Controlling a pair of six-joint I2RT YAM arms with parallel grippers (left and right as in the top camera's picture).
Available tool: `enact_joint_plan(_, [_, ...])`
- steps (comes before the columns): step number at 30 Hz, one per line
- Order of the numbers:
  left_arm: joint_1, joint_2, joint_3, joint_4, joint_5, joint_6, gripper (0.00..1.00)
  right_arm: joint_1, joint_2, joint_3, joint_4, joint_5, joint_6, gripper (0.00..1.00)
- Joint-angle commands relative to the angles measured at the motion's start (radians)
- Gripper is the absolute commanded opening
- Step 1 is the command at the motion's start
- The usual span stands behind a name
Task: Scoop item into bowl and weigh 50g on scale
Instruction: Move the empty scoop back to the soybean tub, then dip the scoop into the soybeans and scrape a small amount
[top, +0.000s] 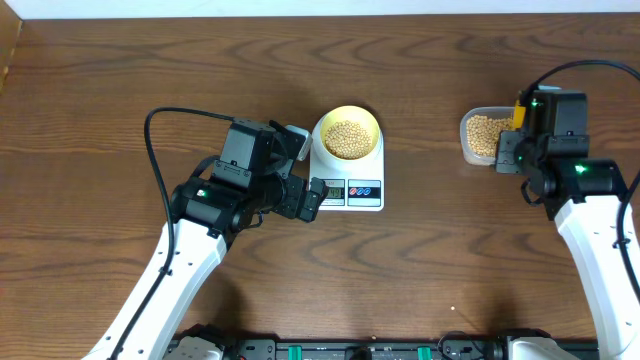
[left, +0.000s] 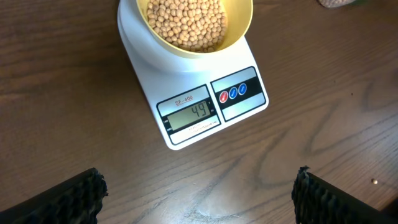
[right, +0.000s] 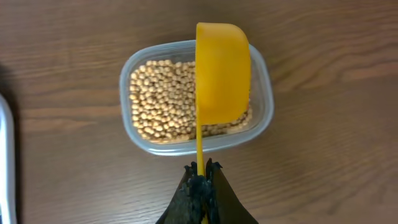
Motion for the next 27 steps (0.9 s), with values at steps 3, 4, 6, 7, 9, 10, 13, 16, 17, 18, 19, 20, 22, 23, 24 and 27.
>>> enact_joint_plan(3, [0.003, 0.000, 0.001, 0.001, -0.008, 0.014, 0.98, -0.005, 0.051, 0.010, 0.010, 0.031, 0.021, 0.01])
enact_joint_plan(4, [0.003, 0.000, 0.001, 0.001, -0.008, 0.014, 0.98, -0.005, 0.066, 0.010, 0.007, 0.031, 0.021, 0.01])
enact_joint_plan(6, [0.003, 0.000, 0.001, 0.001, -0.008, 0.014, 0.98, -0.005, 0.097, 0.010, -0.001, 0.033, 0.021, 0.01])
enact_joint_plan(7, [0.003, 0.000, 0.001, 0.001, -0.008, 0.014, 0.98, -0.006, 0.111, 0.010, -0.001, 0.041, 0.021, 0.01])
enact_joint_plan(9, [0.003, 0.000, 0.001, 0.001, -0.008, 0.014, 0.98, -0.008, 0.142, 0.010, 0.005, 0.064, 0.032, 0.01])
enact_joint_plan(10, [0.003, 0.000, 0.001, 0.001, -0.008, 0.014, 0.98, -0.010, 0.158, 0.010, 0.013, 0.069, 0.039, 0.01])
enact_joint_plan(13, [0.003, 0.000, 0.001, 0.001, -0.008, 0.014, 0.98, -0.014, 0.192, 0.010, 0.026, 0.056, 0.043, 0.01])
enact_joint_plan(16, [0.003, 0.000, 0.001, 0.001, -0.008, 0.014, 0.98, -0.014, 0.216, 0.010, 0.026, 0.028, 0.043, 0.01])
enact_joint_plan(17, [0.003, 0.000, 0.001, 0.001, -0.008, 0.014, 0.98, -0.014, 0.222, 0.010, 0.027, 0.018, 0.043, 0.01])
enact_joint_plan(18, [0.003, 0.000, 0.001, 0.001, -0.008, 0.014, 0.98, -0.014, 0.226, 0.010, 0.029, 0.005, 0.043, 0.01])
enact_joint_plan(19, [0.003, 0.000, 0.001, 0.001, -0.008, 0.014, 0.98, -0.016, 0.228, 0.010, 0.031, -0.013, 0.043, 0.01])
enact_joint_plan(20, [0.003, 0.000, 0.001, 0.001, -0.008, 0.014, 0.98, -0.018, 0.229, 0.010, 0.034, -0.036, 0.043, 0.01])
enact_joint_plan(22, [0.003, 0.000, 0.001, 0.001, -0.008, 0.014, 0.98, -0.030, 0.229, 0.010, 0.047, -0.118, 0.043, 0.01])
enact_joint_plan(23, [0.003, 0.000, 0.001, 0.001, -0.008, 0.014, 0.98, -0.037, 0.229, 0.010, 0.051, -0.150, 0.043, 0.01])
enact_joint_plan(24, [0.003, 0.000, 0.001, 0.001, -0.008, 0.014, 0.98, -0.047, 0.229, 0.010, 0.054, -0.185, 0.043, 0.01])
enact_joint_plan(27, [0.003, 0.000, 0.001, 0.001, -0.008, 0.014, 0.98, -0.080, 0.229, 0.010, 0.058, -0.247, 0.042, 0.01])
